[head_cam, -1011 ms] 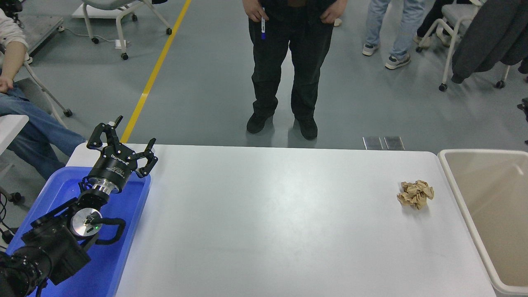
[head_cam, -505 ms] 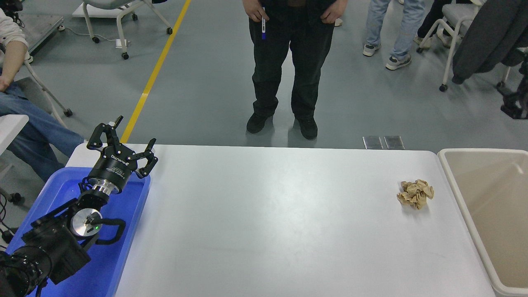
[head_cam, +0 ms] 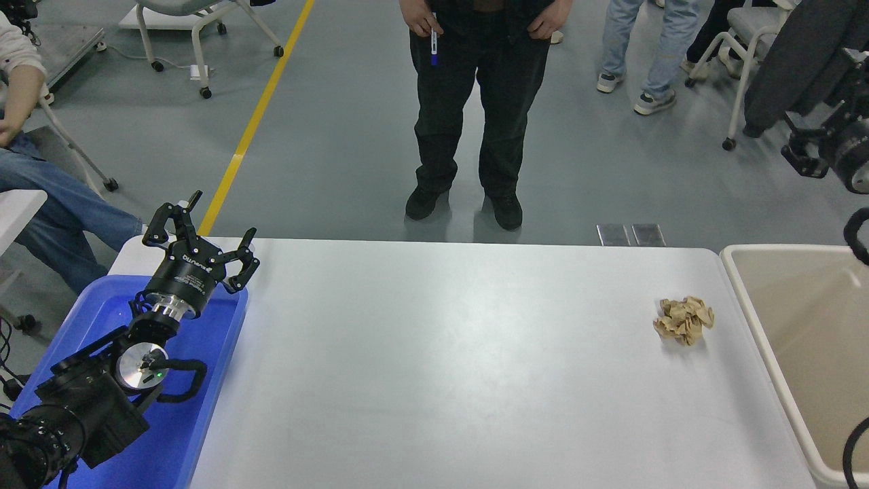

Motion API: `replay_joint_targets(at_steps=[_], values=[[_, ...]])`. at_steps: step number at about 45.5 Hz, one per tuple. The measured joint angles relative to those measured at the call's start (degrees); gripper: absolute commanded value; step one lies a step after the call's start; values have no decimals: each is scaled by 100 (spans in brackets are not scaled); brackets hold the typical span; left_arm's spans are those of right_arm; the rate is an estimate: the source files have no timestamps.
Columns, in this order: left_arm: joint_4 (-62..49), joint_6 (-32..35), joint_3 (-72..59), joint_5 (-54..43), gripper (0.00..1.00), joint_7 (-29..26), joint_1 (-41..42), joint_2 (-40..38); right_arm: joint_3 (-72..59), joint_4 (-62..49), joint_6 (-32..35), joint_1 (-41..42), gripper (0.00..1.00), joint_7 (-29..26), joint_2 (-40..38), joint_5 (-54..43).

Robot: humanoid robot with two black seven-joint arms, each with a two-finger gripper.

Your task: Dispose of the paper cup in the dustbin

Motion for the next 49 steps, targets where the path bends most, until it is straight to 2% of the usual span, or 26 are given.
replay_joint_targets(at_steps=[22, 49], values=[[-1, 0, 0, 1, 100, 0, 0, 0, 929, 279, 24, -1006, 100, 449, 728, 8], [-2, 0, 0, 3, 100, 0, 0, 0, 939, 295, 55, -1375, 100, 507, 849, 8]])
